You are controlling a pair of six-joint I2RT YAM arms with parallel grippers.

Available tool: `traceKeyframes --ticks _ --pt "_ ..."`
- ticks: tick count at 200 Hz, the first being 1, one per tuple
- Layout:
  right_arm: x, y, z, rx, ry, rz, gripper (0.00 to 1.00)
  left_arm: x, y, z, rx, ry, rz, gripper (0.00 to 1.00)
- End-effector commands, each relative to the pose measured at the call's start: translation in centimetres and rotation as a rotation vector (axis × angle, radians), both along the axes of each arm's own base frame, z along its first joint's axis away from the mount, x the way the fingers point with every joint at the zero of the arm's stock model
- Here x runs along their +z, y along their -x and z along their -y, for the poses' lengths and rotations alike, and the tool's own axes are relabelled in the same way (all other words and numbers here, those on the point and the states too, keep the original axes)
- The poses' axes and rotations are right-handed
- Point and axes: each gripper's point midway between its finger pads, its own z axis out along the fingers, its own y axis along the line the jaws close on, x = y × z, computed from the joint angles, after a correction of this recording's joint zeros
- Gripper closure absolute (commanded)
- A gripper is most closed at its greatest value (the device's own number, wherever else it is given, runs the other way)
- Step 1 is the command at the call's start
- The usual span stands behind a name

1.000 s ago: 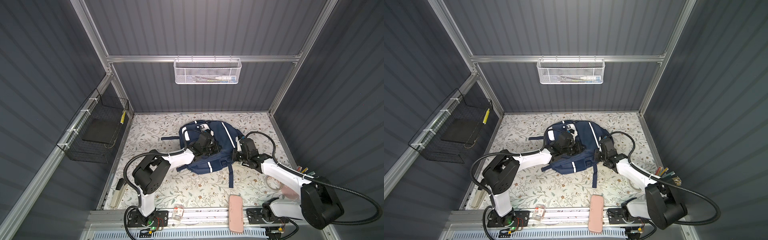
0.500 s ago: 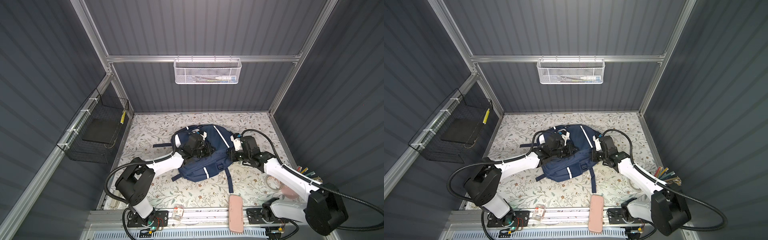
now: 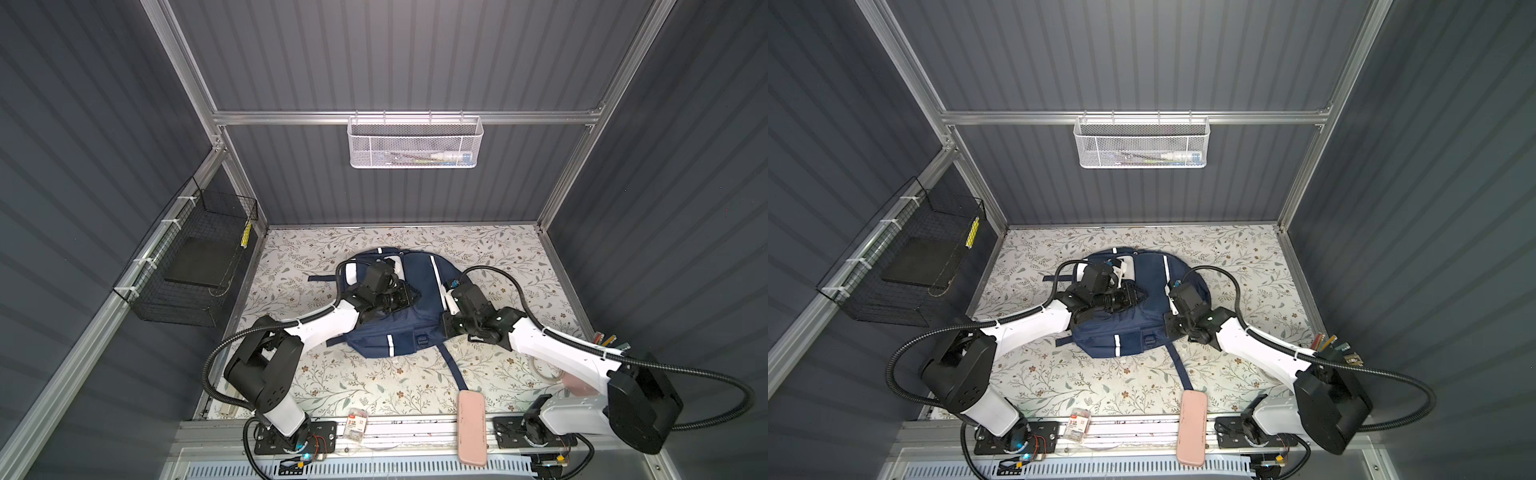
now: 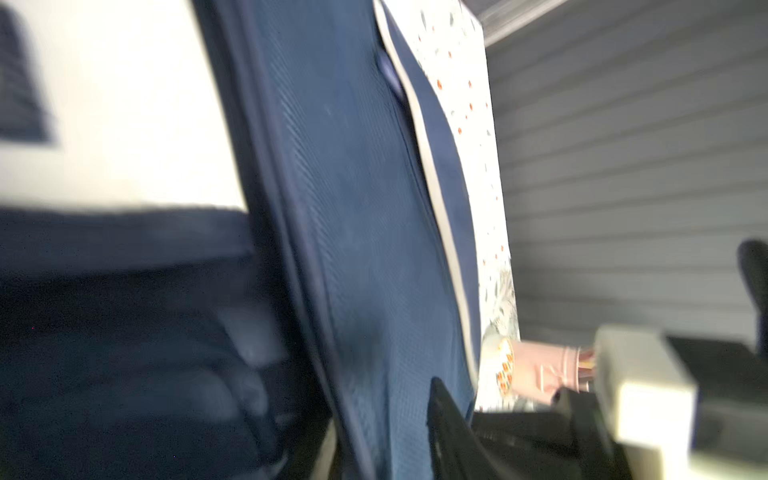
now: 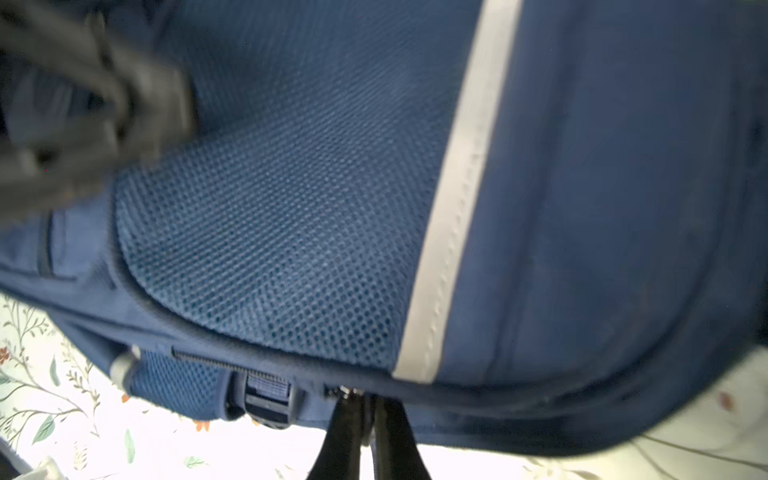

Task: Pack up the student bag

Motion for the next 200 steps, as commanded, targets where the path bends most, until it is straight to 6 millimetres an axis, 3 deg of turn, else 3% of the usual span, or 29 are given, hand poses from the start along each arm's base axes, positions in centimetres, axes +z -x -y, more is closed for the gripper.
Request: traceKeyframes --ticks 1,7,20,32,40,57,88,116,160,200 --pt "0.6 0.7 -3.0 0.023 -0.055 -0.03 0.99 -1.6 0.5 -1.2 0.069 -0.026 -0.022 0.47" --pt "0.6 0.6 -3.2 0.018 -0.05 -0.02 0.97 -2.1 0.9 -1.1 0.068 -0.034 -0.027 0.42" --pt "0.1 0.3 -3.1 -0.002 -0.04 -0.015 0.9 -3.4 1.5 -0.4 0.051 -0.045 -0.048 0.42" --pt "-0.3 0.2 -2.5 -0.026 -0.018 -0.011 0.82 -3.6 1.7 0.3 0.035 -0.011 -0.055 0.55" --pt "-0.6 0.2 -2.0 -0.047 -0.01 -0.009 0.72 -3.4 1.5 0.5 0.035 -0.007 -0.052 0.67" --pt "-1.0 0.4 -1.4 -0.063 -0.035 -0.012 0.56 -2.5 1.0 0.3 0.04 -0.028 -0.026 0.77" --pt "-0.8 1.1 -1.1 -0.086 -0.148 0.021 0.44 -1.2 0.3 0.2 0.043 -0.047 0.006 0.79" --pt "-1.7 0.3 -0.6 -0.148 -0.15 0.039 0.5 -1.1 0.5 0.6 0.029 -0.022 -0.007 0.79" --pt "-0.7 -1.0 -1.7 -0.086 -0.202 0.136 0.75 -1.3 0.7 0.5 0.028 -0.018 -0.014 0.79" --pt "-0.9 -1.0 -1.1 -0.053 -0.213 0.141 0.87 -1.4 0.9 0.5 0.027 -0.012 -0.016 0.79"
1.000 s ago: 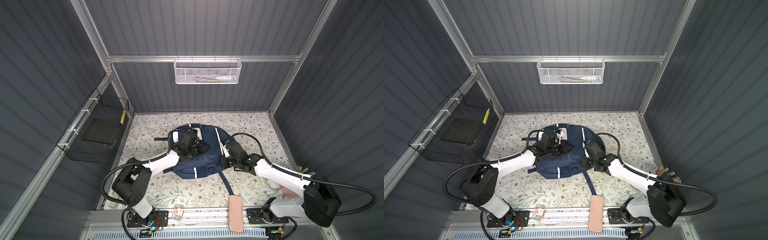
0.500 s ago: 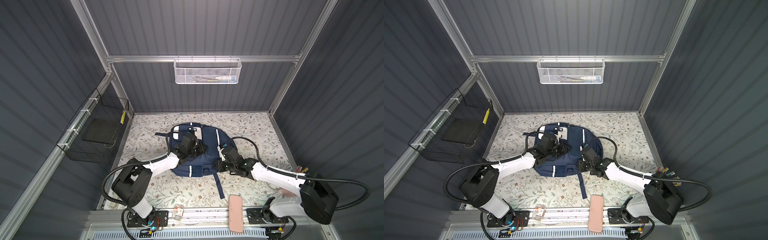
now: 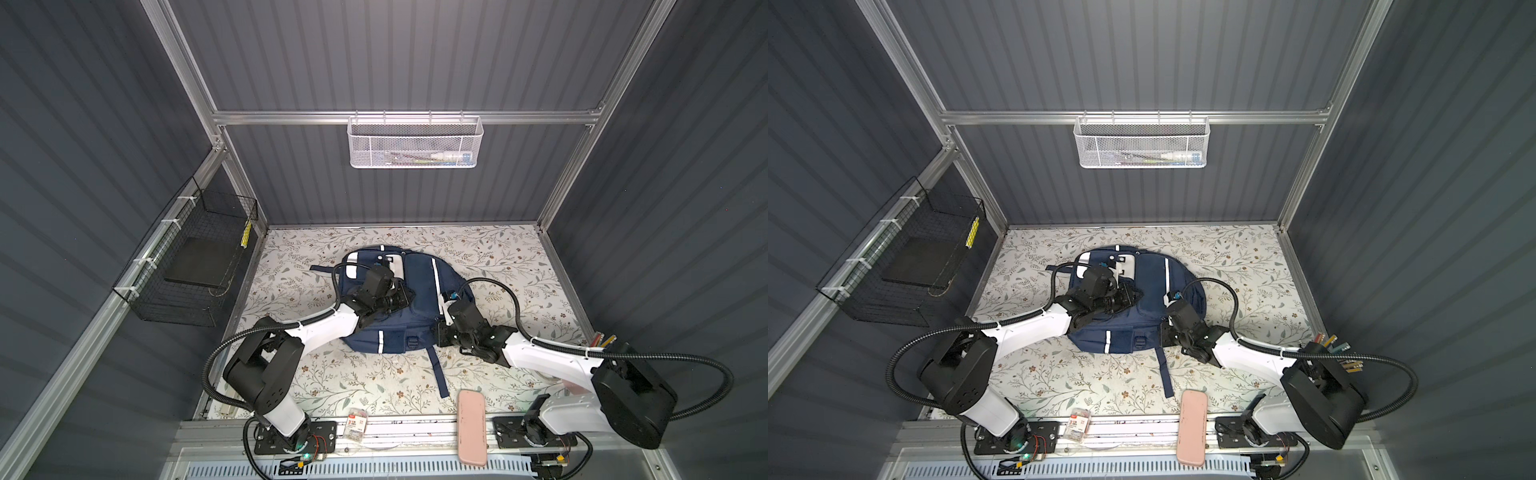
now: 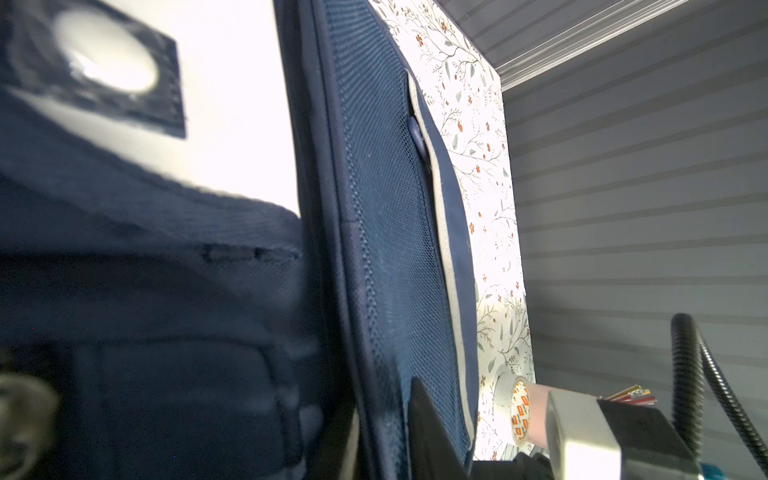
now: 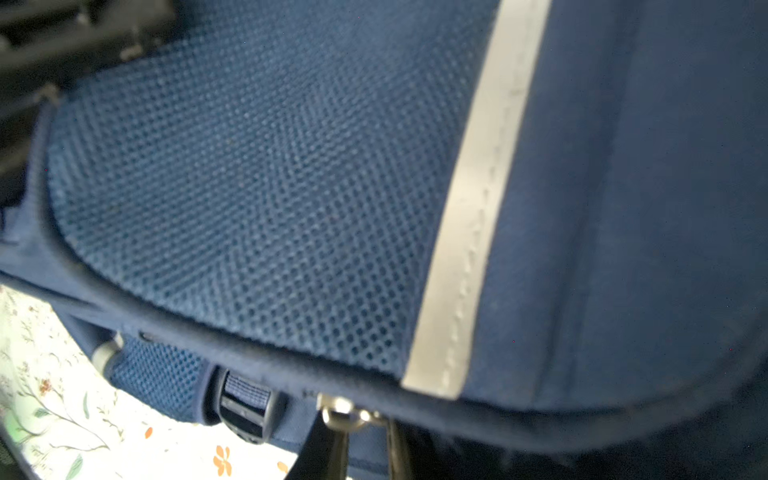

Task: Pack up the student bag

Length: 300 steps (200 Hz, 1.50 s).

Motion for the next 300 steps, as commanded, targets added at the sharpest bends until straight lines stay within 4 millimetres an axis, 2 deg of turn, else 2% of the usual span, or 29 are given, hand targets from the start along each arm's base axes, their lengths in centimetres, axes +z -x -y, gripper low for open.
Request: traceKeyframes --ticks 1,24,45,56,70,83,120,142,154,174,199,210,223,229,240,250,261,277,289,300 --pt "1.7 -1.3 -0.2 0.015 -0.056 0.093 0.87 -0.7 1.2 0.8 -0.053 0.003 -0.033 0.79" --pt "2.2 -0.6 -0.3 0.074 -0.048 0.104 1.0 -0.7 1.3 0.7 -0.053 0.002 -0.034 0.79" --pt "1.8 0.0 0.9 0.083 0.038 0.079 1.0 -1.0 1.2 0.4 -0.045 0.029 -0.063 0.8" --pt "1.7 0.3 1.7 0.078 0.069 0.07 1.0 -0.7 0.9 0.3 -0.043 0.086 -0.063 0.88" --pt "1.4 0.6 2.6 0.071 0.081 0.048 1.0 -0.8 0.7 -0.3 -0.037 0.056 -0.058 1.0" --pt "1.0 0.6 3.8 0.042 0.092 0.019 1.0 -0.8 0.8 -0.5 -0.038 0.038 -0.053 1.0" --pt "-0.2 -0.5 7.7 -0.07 0.126 -0.055 1.0 -0.4 0.9 -1.4 -0.026 0.02 -0.037 1.0" --pt "0.0 -1.9 9.6 -0.113 0.143 -0.079 1.0 -0.6 1.1 -2.1 -0.026 -0.002 -0.038 1.0" --pt "0.6 -2.7 9.9 -0.102 0.139 -0.067 1.0 -0.9 1.1 -2.6 -0.021 -0.015 -0.041 1.0" --pt "1.7 -2.1 8.3 -0.007 0.113 -0.058 1.0 -1.4 0.7 -3.3 -0.009 -0.034 -0.032 1.0" --pt "1.3 1.0 6.0 0.088 0.13 -0.075 1.0 -1.5 -1.4 -4.9 0.024 -0.083 -0.002 0.98" --pt "0.8 2.4 5.1 0.117 0.141 -0.096 1.0 -1.1 -2.7 -5.5 0.033 -0.072 0.01 0.91" --pt "0.6 4.3 2.8 0.189 0.125 -0.109 1.0 0.1 -4.5 -6.2 0.04 -0.1 0.058 0.83" --pt "0.7 4.9 1.8 0.22 0.128 -0.106 1.0 0.5 -5.2 -6.7 0.051 -0.141 0.075 0.75" --pt "1.0 5.5 0.1 0.254 0.137 -0.102 1.0 1.7 -6.1 -7.3 0.06 -0.186 0.109 0.61" --pt "1.3 5.6 -1.4 0.279 0.125 -0.097 1.0 2.9 -6.4 -7.8 0.075 -0.199 0.134 0.55" --pt "1.8 5.1 -3.0 0.29 0.095 -0.083 1.0 4.1 -6.0 -8.4 0.096 -0.198 0.154 0.5" --pt "2.6 4.4 -5.3 0.312 0.04 -0.07 1.0 4.7 -4.2 -9.3 0.116 -0.173 0.138 0.48" --pt "2.9 4.0 -6.7 0.326 0.029 -0.059 1.0 4.3 -2.2 -9.6 0.129 -0.112 0.094 0.48" --pt "3.4 3.6 -8.1 0.336 0.012 -0.044 1.0 3.2 0.0 -9.8 0.147 -0.054 0.032 0.48"
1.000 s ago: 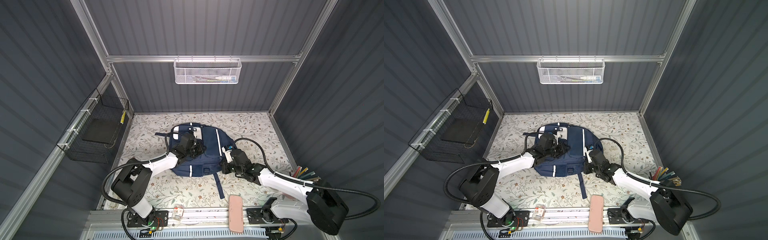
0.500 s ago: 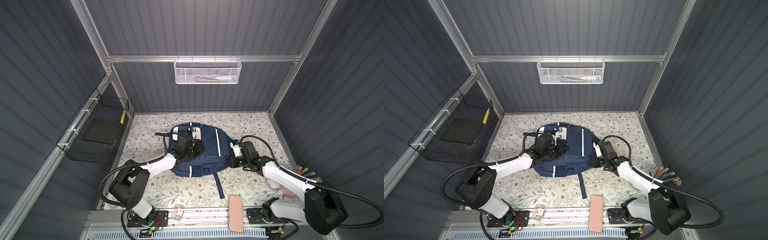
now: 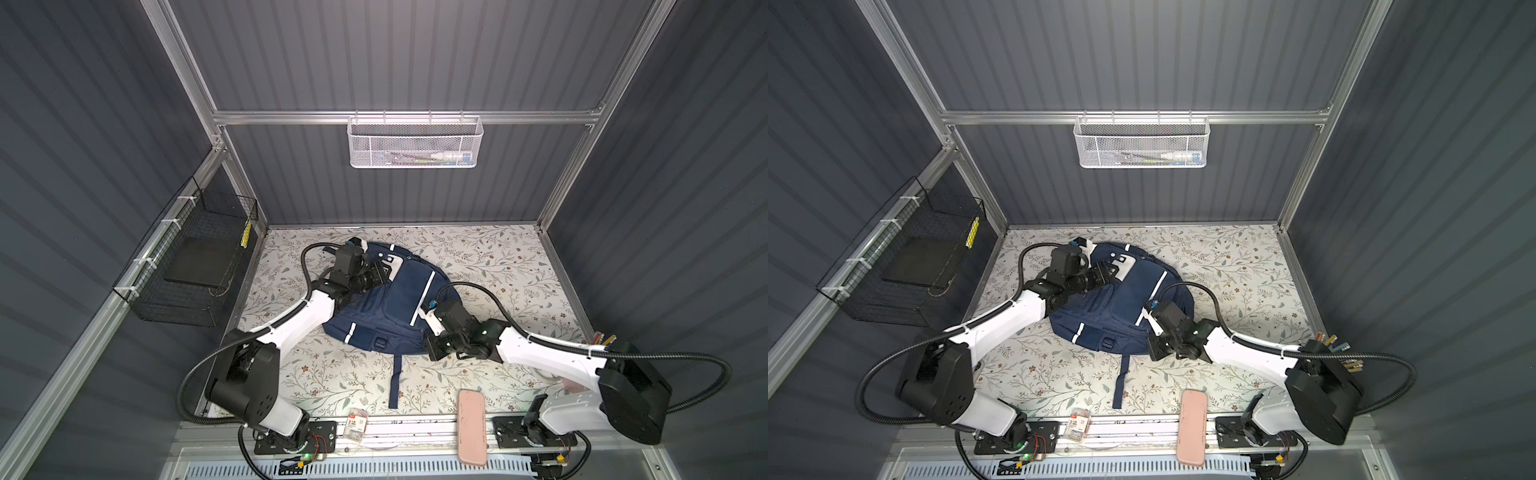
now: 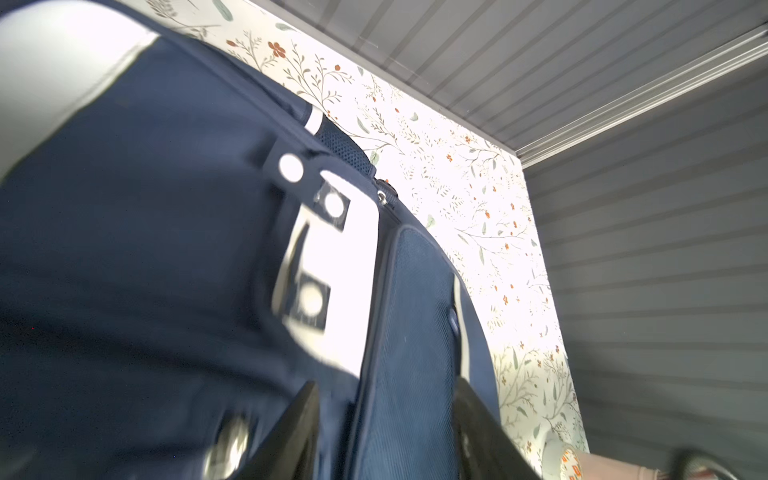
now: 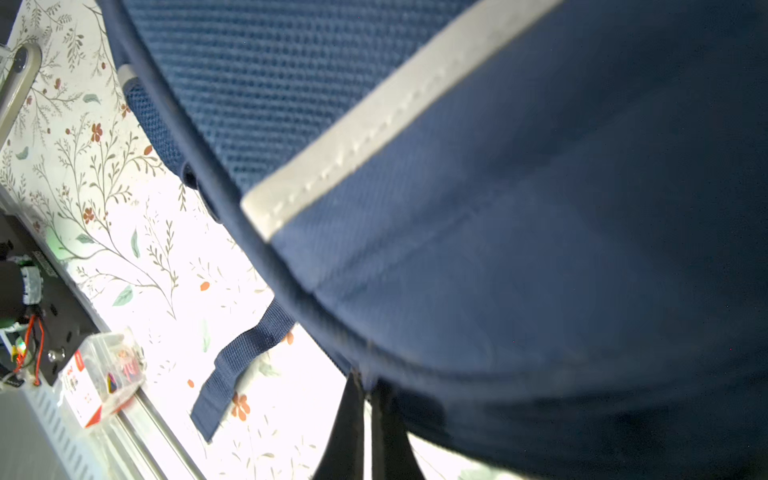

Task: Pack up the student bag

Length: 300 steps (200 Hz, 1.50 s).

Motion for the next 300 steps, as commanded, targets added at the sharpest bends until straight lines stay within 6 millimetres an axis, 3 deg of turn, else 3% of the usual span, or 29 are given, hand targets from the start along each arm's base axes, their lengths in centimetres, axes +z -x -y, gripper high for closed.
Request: traceKeyframes --ticks 1,20,41,79,108,135,143,151,155,162,184,219,234,257,271,300 --pt "2.8 -1.8 -3.9 0.008 -0.115 0.064 1.0 -1.9 4.4 -1.0 0.028 0.064 -0.109 0.48" --pt "3.3 -2.0 -5.5 0.013 -0.138 0.075 1.0 -3.2 7.9 -1.5 0.07 0.121 -0.152 0.48" --pt "3.4 -2.1 -6.1 0.007 -0.149 0.082 1.0 -3.2 10.1 -0.9 0.076 0.14 -0.153 0.46" --pt "3.4 -0.6 -7.6 0.06 -0.136 0.1 1.0 -3.7 9.3 0.9 0.068 0.195 -0.154 0.41" --pt "2.9 -0.6 -7.2 0.046 -0.113 0.1 1.0 -4.7 9.6 2.7 0.023 0.185 -0.189 0.39" --pt "2.9 -0.6 -7.3 0.052 -0.109 0.102 1.0 -5.7 10.5 2.4 0.028 0.127 -0.205 0.34" --pt "2.8 -0.6 -7.4 0.055 -0.112 0.099 1.0 -5.8 10.3 2.3 0.037 0.134 -0.198 0.4" --pt "2.7 -0.8 -7.3 0.045 -0.108 0.101 1.0 -5.4 9.9 2.5 0.038 0.14 -0.179 0.58" --pt "2.7 -0.9 -7.2 0.038 -0.102 0.105 1.0 -5.2 9.6 2.8 0.031 0.136 -0.172 0.69" --pt "2.5 -1.2 -6.8 0.017 -0.089 0.108 1.0 -4.8 9.3 3.1 0.014 0.122 -0.163 1.0" --pt "1.7 -2.8 -3.6 -0.077 -0.046 0.087 1.0 -4.1 9.5 3.3 -0.019 0.081 -0.157 1.0" --pt "0.7 -4.9 2.4 -0.152 0.028 0.094 1.0 -4.5 10.8 0.3 0.013 0.001 -0.163 1.0" --pt "0.2 -5.7 4.1 -0.142 0.08 0.086 1.0 -4.3 10.9 -0.3 0.018 -0.002 -0.163 1.0" --pt "1.3 -7.3 5.9 -0.169 0.106 0.107 1.0 -4.4 11.1 -0.5 0.018 -0.002 -0.171 1.0" --pt "2.3 -7.5 5.4 -0.158 0.052 0.097 1.0 -4.3 11.0 -0.1 0.022 0.05 -0.168 1.0" --pt "5.3 -4.6 0.5 -0.081 -0.148 0.122 0.98 -3.7 10.4 2.1 -0.021 0.152 -0.175 1.0"
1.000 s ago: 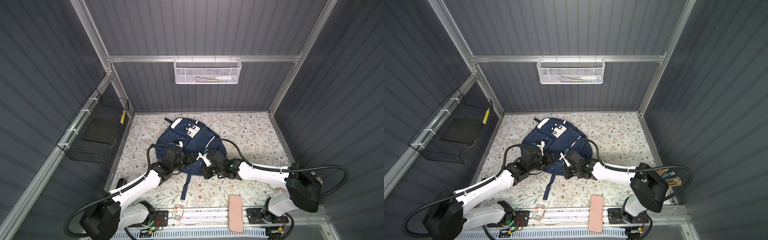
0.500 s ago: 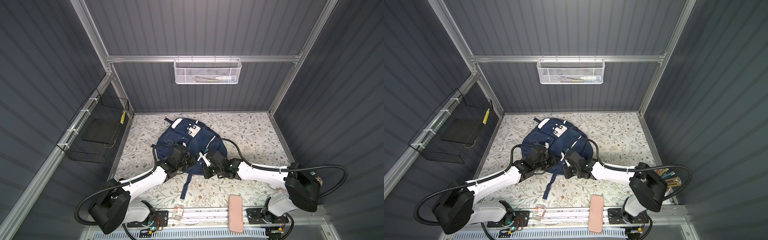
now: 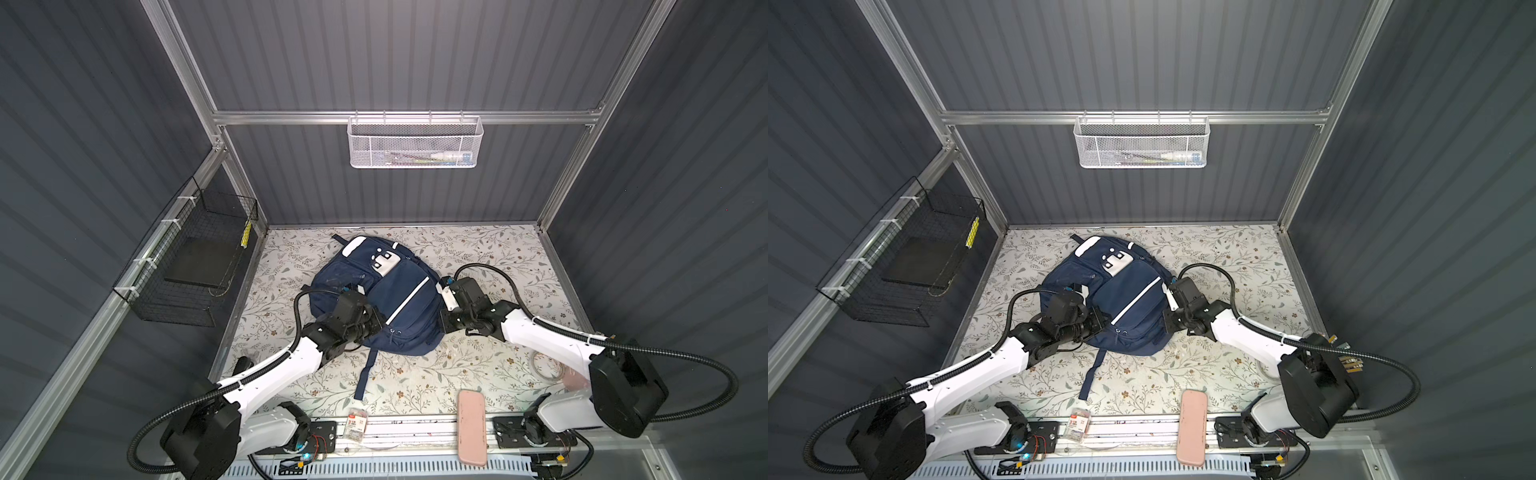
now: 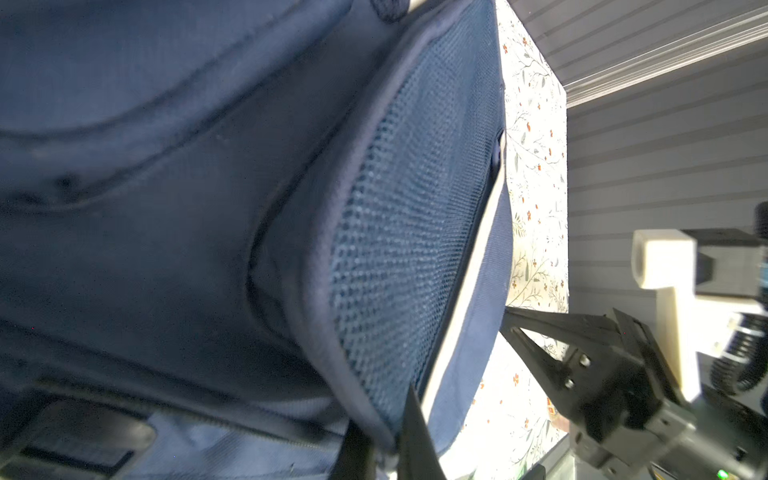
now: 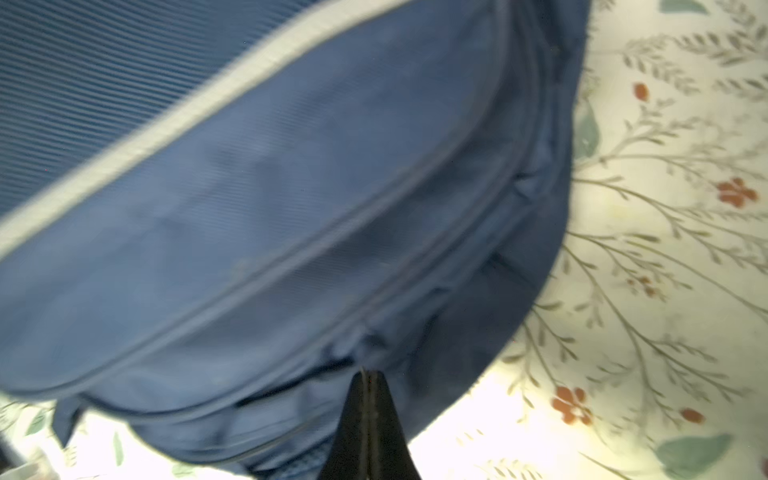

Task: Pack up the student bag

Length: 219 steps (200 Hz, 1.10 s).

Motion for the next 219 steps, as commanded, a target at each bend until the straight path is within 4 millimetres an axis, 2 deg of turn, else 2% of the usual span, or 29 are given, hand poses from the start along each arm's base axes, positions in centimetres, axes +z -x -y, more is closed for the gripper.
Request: traceKeyframes --ticks 1,7,13,20,46,85,109,125,163,203,219 --pt "3.6 2.5 -4.4 0.093 -0.156 0.051 0.96 2.2 -0.8 2.4 -0.048 0.128 0.046 1.0" --pt "3.8 3.1 -5.0 0.079 -0.164 0.056 0.85 2.5 -0.9 2.8 -0.053 0.148 0.049 1.0" --pt "3.8 3.5 -5.4 0.048 -0.157 0.062 0.7 2.9 -1.1 3.1 -0.058 0.165 0.054 1.0" --pt "3.7 4.0 -5.8 0.014 -0.155 0.059 0.62 3.4 -1.3 3.4 -0.059 0.174 0.061 1.0" --pt "2.5 5.0 -7.2 -0.068 -0.208 0.027 0.55 4.7 -1.6 4.0 -0.074 0.201 0.071 1.0" --pt "2.3 5.0 -9.5 -0.031 -0.218 0.028 0.47 5.3 -1.3 4.2 -0.088 0.205 0.071 1.0" --pt "2.1 4.6 -10.0 -0.036 -0.211 0.024 0.46 4.9 -1.2 4.0 -0.08 0.207 0.062 1.0" --pt "1.5 4.6 -10.4 -0.045 -0.213 0.006 0.52 4.9 -1.2 4.0 -0.077 0.212 0.063 1.0" --pt "0.5 3.9 -11.0 -0.097 -0.211 -0.023 0.59 5.0 -1.2 4.1 -0.074 0.225 0.061 1.0" --pt "-1.2 3.0 -11.0 -0.163 -0.187 -0.041 0.6 5.3 -1.0 4.3 -0.083 0.236 0.057 1.0" --pt "-1.4 2.3 -11.0 -0.182 -0.182 -0.041 0.7 5.2 -0.8 4.3 -0.08 0.24 0.05 1.0"
